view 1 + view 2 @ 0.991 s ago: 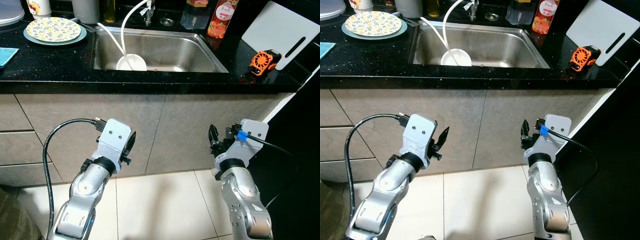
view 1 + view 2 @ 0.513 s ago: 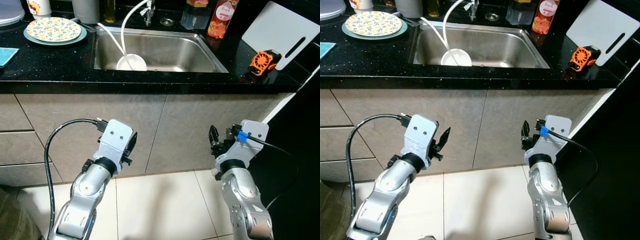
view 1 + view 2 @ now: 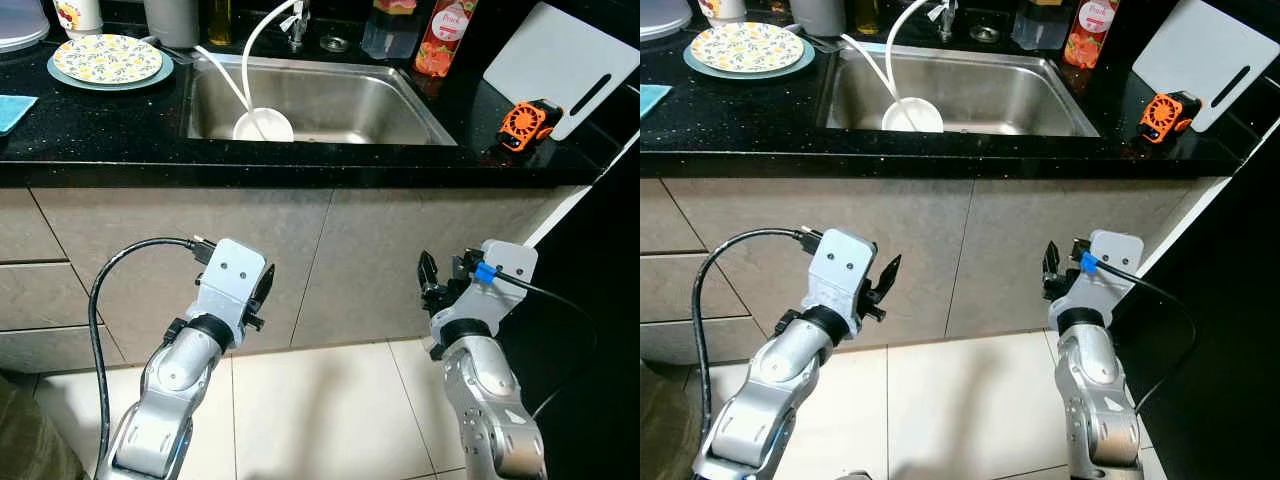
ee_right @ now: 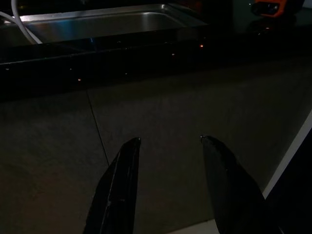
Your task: Kitchen organization
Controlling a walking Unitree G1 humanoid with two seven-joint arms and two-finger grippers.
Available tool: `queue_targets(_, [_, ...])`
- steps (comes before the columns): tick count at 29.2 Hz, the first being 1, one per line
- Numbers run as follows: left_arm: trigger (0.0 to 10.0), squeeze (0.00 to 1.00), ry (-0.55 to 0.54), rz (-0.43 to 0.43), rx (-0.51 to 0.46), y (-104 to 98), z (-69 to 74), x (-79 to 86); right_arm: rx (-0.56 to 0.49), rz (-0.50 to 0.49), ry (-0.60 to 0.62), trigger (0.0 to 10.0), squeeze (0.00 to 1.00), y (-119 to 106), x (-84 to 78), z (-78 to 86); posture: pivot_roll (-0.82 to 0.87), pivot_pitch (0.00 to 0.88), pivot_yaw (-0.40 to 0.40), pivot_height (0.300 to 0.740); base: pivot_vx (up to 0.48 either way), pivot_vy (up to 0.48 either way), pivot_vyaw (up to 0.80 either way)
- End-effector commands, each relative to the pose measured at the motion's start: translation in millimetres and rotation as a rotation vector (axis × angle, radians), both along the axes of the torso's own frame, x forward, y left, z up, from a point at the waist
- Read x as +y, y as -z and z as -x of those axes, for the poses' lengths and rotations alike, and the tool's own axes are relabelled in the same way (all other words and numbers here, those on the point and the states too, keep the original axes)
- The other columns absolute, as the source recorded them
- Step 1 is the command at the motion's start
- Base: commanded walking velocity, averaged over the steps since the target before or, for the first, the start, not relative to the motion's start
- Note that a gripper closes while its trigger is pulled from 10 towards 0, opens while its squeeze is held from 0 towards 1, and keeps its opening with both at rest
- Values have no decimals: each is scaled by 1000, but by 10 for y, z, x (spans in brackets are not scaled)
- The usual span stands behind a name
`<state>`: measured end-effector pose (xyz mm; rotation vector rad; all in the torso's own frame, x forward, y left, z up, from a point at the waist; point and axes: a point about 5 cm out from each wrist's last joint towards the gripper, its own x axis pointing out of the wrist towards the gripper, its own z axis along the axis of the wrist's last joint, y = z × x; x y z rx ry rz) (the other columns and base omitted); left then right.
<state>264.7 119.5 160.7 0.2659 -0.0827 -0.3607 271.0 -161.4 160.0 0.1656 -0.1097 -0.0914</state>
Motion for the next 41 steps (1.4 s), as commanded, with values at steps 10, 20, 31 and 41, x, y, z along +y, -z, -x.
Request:
queue_targets(10, [10000,0,17,3,17,25,23,-43,-2,10,18,10000,0,-20,-52,22,199,95,-116,740,0,0,0])
queue_targets(20, [10000,0,21,2,13,18,21,-58,-5,12,20,10000,0,-32,-54,14,197,97,-118,740,0,0,0])
queue_targets(31, [10000,0,22,5,12,14,18,-66,-4,13,20,10000,0,-31,-61,10,202,98,-119,740,0,0,0])
queue_targets(41, [10000,0,22,2,11,12,16,-61,-7,12,20,10000,0,-38,-53,7,200,98,-116,740,0,0,0])
